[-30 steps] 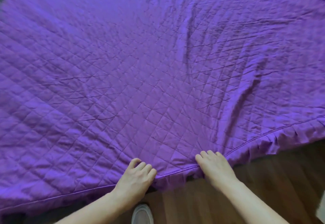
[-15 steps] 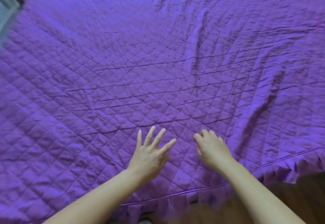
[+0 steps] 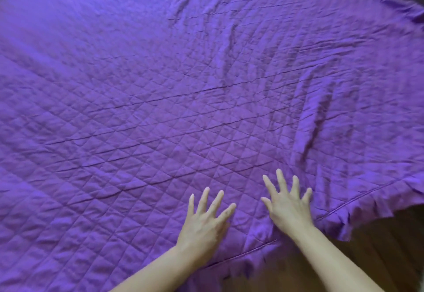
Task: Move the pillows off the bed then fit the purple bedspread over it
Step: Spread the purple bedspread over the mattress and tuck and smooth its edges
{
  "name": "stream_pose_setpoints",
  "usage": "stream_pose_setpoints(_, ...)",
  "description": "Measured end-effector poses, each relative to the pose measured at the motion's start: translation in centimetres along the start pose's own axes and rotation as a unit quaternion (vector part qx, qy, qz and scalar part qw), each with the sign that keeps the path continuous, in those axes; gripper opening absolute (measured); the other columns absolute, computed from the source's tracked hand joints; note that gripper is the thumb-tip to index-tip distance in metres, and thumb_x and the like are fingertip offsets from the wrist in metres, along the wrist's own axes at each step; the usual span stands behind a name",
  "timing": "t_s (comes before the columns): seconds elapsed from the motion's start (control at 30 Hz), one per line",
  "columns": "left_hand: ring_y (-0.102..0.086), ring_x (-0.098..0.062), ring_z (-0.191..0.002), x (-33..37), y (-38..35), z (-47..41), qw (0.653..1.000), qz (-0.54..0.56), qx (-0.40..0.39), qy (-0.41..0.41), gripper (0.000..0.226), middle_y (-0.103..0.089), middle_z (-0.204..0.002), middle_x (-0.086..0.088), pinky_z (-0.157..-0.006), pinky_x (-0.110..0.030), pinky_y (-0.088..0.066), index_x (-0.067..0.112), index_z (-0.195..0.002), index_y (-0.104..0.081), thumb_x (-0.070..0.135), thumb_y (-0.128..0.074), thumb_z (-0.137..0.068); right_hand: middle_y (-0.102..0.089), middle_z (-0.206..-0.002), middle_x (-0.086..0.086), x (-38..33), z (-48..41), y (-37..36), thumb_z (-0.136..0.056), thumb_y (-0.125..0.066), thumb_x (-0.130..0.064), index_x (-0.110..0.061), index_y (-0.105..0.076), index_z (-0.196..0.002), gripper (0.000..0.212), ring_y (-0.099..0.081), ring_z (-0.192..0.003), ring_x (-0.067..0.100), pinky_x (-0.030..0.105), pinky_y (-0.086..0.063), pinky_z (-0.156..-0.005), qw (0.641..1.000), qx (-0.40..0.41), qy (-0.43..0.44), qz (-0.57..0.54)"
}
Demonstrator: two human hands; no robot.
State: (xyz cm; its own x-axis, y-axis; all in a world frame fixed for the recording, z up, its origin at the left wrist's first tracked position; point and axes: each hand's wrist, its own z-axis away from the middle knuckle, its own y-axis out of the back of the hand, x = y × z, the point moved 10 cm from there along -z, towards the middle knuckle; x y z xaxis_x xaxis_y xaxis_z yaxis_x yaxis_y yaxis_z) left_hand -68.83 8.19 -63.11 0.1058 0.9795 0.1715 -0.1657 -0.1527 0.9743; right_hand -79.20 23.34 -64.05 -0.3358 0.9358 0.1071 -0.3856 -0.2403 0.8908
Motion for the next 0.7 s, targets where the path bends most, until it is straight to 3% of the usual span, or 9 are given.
stream_pose_setpoints(0.1,-0.051,-0.04,-0.121,0.9,-0.2,-2.4,0.999,-0.016,-0.044,0.006,0.049,-0.055,-0.135,-0.001,-0.083,-0.064,-0.044,0.04,-0.127,-0.049,0.044,-0.036,-0.08,0.018,-0.157,0.0,-0.6,-1.6,-0.3,-0.096,-0.029,-0.053,-0.037,0.003,-0.148,0.063,0.01,-0.141,0.045,0.069,-0.007,-0.105,0.999,0.005,0.041,-0.016)
stream_pose_setpoints(0.17,-0.057,-0.038,-0.115,1.8,-1.7,-2.8,0.997,-0.03,-0.075,0.001,0.048,-0.059,-0.13,0.002,-0.076,-0.063,-0.047,0.043,-0.124,-0.049,0.048,-0.035,-0.078,0.017,-0.157,-0.001,2.8,-1.7,-2.3,-0.096,-0.024,-0.056,-0.038,0.005,-0.148,0.062,0.008,-0.142,0.043,0.067,-0.01,-0.106,0.999,-0.036,-0.003,-0.025)
stream_pose_setpoints(0.23,-0.064,-0.033,-0.106,3.0,-2.7,-2.9,0.996,-0.034,-0.085,-0.009,0.044,-0.064,-0.121,0.003,-0.071,-0.06,-0.05,0.045,-0.116,-0.051,0.052,-0.036,-0.076,0.004,-0.159,0.001,6.2,-0.8,-2.9,-0.094,-0.014,-0.058,-0.037,-0.003,-0.149,0.06,-0.003,-0.143,0.039,0.065,-0.02,-0.107,0.999,-0.011,-0.026,-0.023)
stream_pose_setpoints(0.3,-0.067,-0.029,-0.099,3.9,-2.2,-3.6,0.998,-0.022,-0.056,-0.008,0.037,-0.069,-0.109,0.003,-0.074,-0.056,-0.052,0.04,-0.107,-0.056,0.047,-0.038,-0.076,-0.014,-0.158,0.005,7.2,0.1,-2.0,-0.092,-0.017,-0.058,-0.036,-0.019,-0.148,0.06,-0.017,-0.141,0.04,0.064,-0.03,-0.102,0.999,0.034,-0.005,-0.014)
stream_pose_setpoints(0.4,-0.067,-0.022,-0.092,5.8,0.6,-6.4,0.999,-0.008,0.033,0.0,0.032,-0.068,-0.092,0.006,-0.079,-0.047,-0.054,0.031,-0.097,-0.063,0.034,-0.039,-0.076,-0.025,-0.154,0.006,7.2,-0.5,-1.0,-0.094,-0.04,-0.051,-0.03,-0.026,-0.147,0.059,-0.034,-0.132,0.039,0.057,-0.038,-0.095,0.998,0.03,0.033,-0.047)
stream_pose_setpoints(0.47,-0.067,-0.022,-0.091,7.9,1.9,-9.1,0.998,0.011,0.054,0.001,0.031,-0.068,-0.094,0.006,-0.077,-0.041,-0.055,0.028,-0.09,-0.065,0.033,-0.039,-0.075,-0.054,-0.129,0.011,8.4,-1.5,2.3,-0.084,-0.064,-0.035,-0.018,-0.053,-0.129,0.049,-0.058,-0.099,0.037,0.05,-0.053,-0.072,0.989,0.113,0.063,-0.068)
stream_pose_setpoints(0.53,-0.066,-0.024,-0.09,11.0,2.3,-11.5,0.997,0.037,0.068,-0.022,0.027,-0.067,-0.093,0.005,-0.075,-0.034,-0.055,0.025,-0.084,-0.063,0.035,-0.04,-0.075,-0.062,-0.107,0.011,11.7,-2.5,3.6,-0.068,-0.077,-0.014,-0.013,-0.062,-0.108,0.043,-0.061,-0.081,0.034,0.044,-0.053,-0.057,0.984,0.154,0.067,-0.053)
stream_pose_setpoints(0.6,-0.064,-0.026,-0.083,15.4,2.2,-13.6,0.992,0.071,0.07,-0.076,0.021,-0.064,-0.085,0.002,-0.076,-0.031,-0.054,0.02,-0.08,-0.06,0.033,-0.043,-0.076,-0.063,-0.096,0.012,16.2,-2.9,3.5,-0.054,-0.077,0.0,-0.011,-0.063,-0.095,0.044,-0.061,-0.077,0.034,0.041,-0.052,-0.055,0.986,0.152,0.064,-0.017)
stream_pose_setpoints(0.7,-0.064,-0.022,-0.078,20.6,0.8,-15.6,0.99,0.058,0.048,-0.116,0.022,-0.063,-0.082,0.001,-0.088,-0.036,-0.047,0.019,-0.074,-0.059,0.034,-0.043,-0.073,-0.061,-0.083,0.011,22.4,-3.0,2.5,-0.04,-0.077,0.001,-0.01,-0.063,-0.084,0.048,-0.06,-0.074,0.033,0.042,-0.049,-0.057,0.987,0.134,0.065,0.066)
